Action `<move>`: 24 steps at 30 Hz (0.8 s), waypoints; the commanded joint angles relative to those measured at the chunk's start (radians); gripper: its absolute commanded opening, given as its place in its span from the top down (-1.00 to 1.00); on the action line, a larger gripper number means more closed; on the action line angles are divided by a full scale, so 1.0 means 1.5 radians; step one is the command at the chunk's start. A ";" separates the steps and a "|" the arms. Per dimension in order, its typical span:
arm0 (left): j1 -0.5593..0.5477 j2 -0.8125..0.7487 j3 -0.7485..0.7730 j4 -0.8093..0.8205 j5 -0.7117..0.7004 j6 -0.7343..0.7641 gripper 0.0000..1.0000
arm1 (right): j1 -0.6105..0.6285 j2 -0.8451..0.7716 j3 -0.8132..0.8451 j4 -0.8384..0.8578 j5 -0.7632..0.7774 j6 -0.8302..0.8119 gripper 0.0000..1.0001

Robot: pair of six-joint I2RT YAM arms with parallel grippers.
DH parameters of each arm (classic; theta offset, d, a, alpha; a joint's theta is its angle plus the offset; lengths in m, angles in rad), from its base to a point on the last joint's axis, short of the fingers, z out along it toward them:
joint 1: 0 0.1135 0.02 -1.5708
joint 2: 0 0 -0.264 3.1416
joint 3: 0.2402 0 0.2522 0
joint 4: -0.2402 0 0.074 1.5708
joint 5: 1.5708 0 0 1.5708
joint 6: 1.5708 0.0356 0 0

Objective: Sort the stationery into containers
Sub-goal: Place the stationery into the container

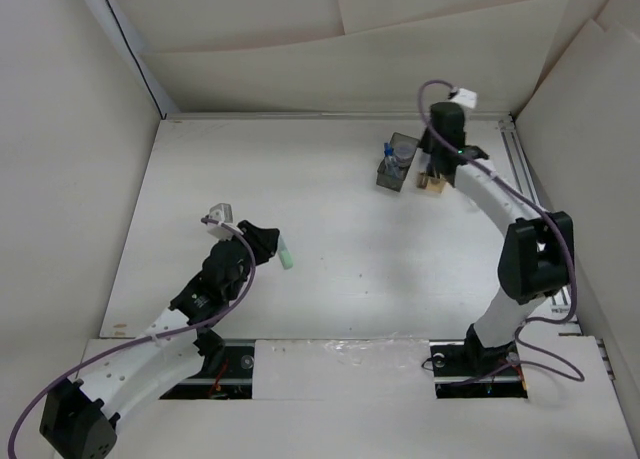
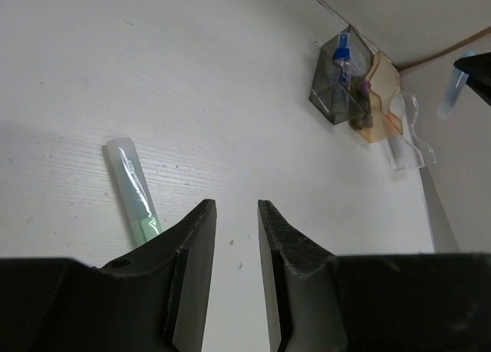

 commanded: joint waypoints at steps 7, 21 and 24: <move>0.002 -0.022 -0.003 0.052 0.040 0.020 0.47 | -0.173 0.102 0.113 -0.045 0.208 -0.081 0.89; 0.002 -0.040 -0.009 0.059 0.082 0.020 0.47 | -0.205 0.194 0.099 0.117 0.567 -0.265 0.84; 0.002 -0.040 -0.009 0.059 0.082 0.020 0.47 | -0.205 0.200 0.083 0.148 0.596 -0.290 0.81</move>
